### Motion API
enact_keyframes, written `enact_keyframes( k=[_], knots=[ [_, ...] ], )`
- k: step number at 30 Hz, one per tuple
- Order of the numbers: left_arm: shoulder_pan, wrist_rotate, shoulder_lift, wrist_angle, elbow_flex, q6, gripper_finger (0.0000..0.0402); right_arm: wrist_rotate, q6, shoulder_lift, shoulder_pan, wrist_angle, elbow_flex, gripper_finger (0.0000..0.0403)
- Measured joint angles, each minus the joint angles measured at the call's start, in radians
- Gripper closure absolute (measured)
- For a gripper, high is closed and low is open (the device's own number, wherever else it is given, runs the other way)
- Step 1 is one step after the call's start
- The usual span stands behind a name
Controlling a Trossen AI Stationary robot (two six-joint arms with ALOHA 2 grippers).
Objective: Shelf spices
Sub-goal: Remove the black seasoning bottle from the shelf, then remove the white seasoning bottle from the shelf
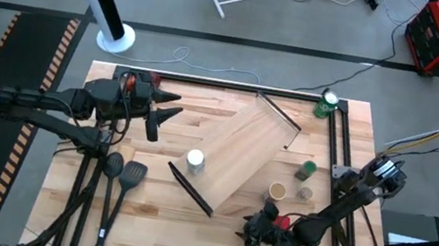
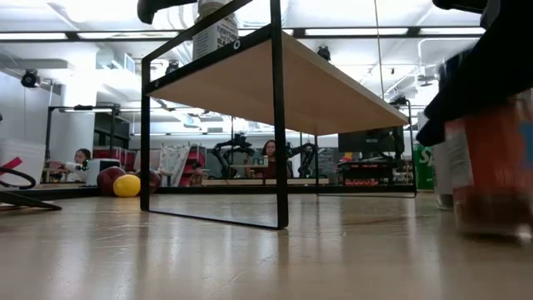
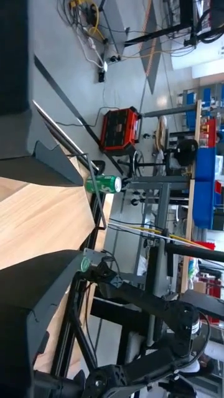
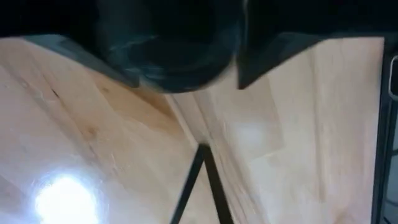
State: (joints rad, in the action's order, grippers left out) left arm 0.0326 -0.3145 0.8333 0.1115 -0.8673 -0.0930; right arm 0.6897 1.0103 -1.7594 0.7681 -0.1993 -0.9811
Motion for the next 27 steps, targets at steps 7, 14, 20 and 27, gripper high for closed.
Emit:
enact_keyframes(
  k=[7, 14, 20, 27],
  knots=[
    [-0.001, 0.011, 0.000, 0.050, 0.000, -0.040, 0.0237, -0.032, -0.020, 0.032, 0.000, -0.249, -0.136, 0.0047],
    [-0.006, 0.013, 0.000, 0.054, 0.000, -0.047, 0.0230, 0.015, -0.214, 0.044, -0.031, -0.417, -0.325, 0.0040],
    [-0.006, 0.019, 0.000, 0.059, 0.000, -0.048, 0.0235, 0.011, -0.413, 0.053, -0.140, -0.417, -0.397, 0.0040],
    [-0.006, 0.072, 0.000, 0.144, 0.000, -0.050, 0.0243, -0.055, -0.559, 0.120, -0.261, -0.413, -0.400, 0.0039]
  ],
)
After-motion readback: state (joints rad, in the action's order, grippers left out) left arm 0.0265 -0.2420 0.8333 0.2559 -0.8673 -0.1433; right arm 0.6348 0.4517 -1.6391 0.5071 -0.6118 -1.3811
